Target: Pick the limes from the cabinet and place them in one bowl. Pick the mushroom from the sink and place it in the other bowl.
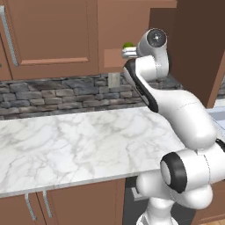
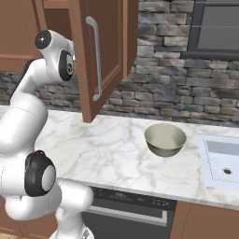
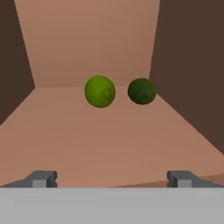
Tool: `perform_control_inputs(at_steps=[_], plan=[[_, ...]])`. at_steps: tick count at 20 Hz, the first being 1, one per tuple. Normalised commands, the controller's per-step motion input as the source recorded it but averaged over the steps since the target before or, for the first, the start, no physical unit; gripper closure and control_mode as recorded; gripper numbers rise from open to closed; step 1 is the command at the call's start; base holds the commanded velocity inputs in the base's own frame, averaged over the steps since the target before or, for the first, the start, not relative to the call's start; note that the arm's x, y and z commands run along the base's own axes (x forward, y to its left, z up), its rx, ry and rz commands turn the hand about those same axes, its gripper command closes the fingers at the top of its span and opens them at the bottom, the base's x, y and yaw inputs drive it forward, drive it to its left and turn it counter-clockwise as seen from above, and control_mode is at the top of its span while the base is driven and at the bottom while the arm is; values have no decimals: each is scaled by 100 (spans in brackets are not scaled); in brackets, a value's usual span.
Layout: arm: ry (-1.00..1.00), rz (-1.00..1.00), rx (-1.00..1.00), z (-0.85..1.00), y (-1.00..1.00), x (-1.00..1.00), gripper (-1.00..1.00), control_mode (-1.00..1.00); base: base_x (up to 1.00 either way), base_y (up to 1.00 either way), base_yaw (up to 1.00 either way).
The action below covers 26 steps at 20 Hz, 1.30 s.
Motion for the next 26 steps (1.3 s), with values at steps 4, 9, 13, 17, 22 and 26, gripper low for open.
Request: perform_control_inputs(at_steps=[4, 9, 13, 17, 22, 26], plan=[[1, 0, 0, -3, -2, 91, -100, -100, 0, 0, 0], [11, 0, -1, -1, 0, 81, -100, -100, 0, 0, 0], [9, 0, -1, 0, 0, 86, -100, -100, 0, 0, 0], [0, 0, 0, -3, 0, 80, -100, -100, 0, 0, 0], [0, 0, 0, -12, 1, 67, -100, -100, 0, 0, 0], [0, 0, -1, -5, 4, 43, -100, -100, 0, 0, 0]])
